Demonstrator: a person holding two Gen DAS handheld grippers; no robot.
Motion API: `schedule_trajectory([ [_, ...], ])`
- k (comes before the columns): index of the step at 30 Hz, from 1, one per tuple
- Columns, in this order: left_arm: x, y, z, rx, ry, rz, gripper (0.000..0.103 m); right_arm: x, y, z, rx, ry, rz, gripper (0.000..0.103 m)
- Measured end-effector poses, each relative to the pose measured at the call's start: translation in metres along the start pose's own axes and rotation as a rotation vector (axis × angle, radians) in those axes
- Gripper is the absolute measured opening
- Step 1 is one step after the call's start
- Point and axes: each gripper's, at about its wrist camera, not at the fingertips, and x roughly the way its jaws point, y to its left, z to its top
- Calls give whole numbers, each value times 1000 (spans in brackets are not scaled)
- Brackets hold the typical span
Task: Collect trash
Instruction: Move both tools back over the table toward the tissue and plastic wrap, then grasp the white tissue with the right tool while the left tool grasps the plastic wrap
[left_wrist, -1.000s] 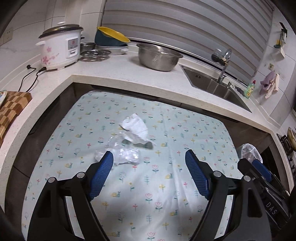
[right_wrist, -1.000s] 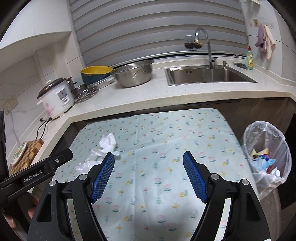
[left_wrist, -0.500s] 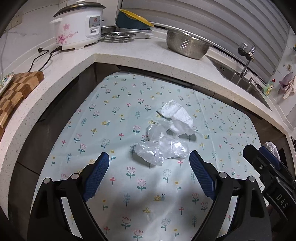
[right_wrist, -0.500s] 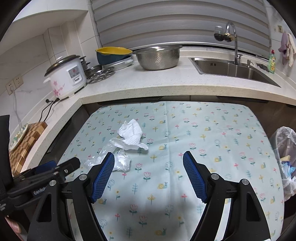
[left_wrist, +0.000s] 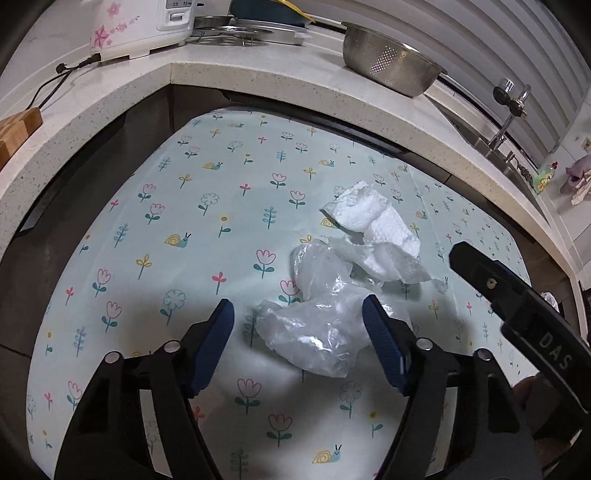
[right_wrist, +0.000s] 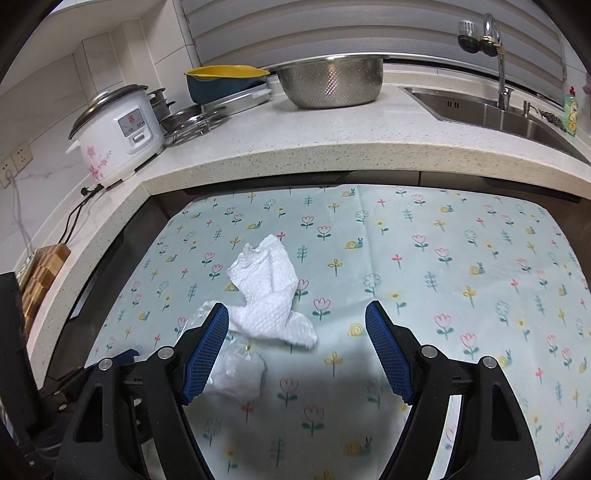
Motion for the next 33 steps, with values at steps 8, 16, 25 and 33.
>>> schedule_trajectory([
  [8, 1, 9, 5, 4, -10, -28, 19, 40, 11, -4, -6, 59, 36, 71],
  [16, -4, 10, 7, 3, -22, -24, 12, 47, 12, -12, -10, 98, 64, 11],
  [25, -28, -17, 5, 30, -44, -43, 11, -6, -12, -7, 14, 28, 52, 9],
  [33, -63, -70, -3, 101, -84, -87, 10, -70, -45, -9, 44, -43, 20, 9],
])
